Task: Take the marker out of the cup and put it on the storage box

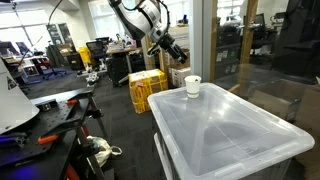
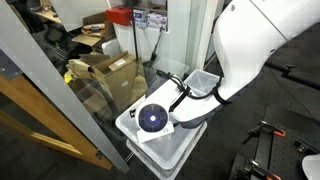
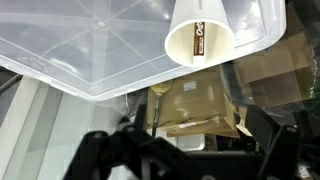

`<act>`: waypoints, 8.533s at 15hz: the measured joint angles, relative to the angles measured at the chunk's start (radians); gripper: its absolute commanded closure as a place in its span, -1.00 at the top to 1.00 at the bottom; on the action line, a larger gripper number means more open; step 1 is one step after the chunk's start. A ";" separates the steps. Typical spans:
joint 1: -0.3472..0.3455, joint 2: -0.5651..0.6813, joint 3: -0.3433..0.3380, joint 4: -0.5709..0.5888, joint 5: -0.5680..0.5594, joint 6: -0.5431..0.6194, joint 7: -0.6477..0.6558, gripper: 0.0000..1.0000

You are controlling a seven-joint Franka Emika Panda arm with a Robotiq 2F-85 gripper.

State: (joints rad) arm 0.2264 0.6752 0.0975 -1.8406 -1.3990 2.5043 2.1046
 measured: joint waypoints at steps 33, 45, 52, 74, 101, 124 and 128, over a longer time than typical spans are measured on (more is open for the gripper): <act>-0.074 0.187 -0.010 0.130 0.000 0.181 -0.119 0.12; -0.085 0.267 -0.009 0.225 0.002 0.181 -0.160 0.06; -0.087 0.308 -0.013 0.277 0.059 0.190 -0.239 0.01; 0.005 0.334 -0.109 0.324 0.193 0.196 -0.332 -0.90; 0.084 -0.111 -0.187 -0.063 -0.030 -0.114 0.276 -0.90; -0.238 -0.094 -0.112 -0.081 -0.012 0.207 0.314 -0.90; -0.257 -0.086 -0.113 -0.080 -0.028 0.277 0.314 -0.90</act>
State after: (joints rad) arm -0.0301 0.5894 -0.0150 -1.9206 -1.4273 2.7815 2.4183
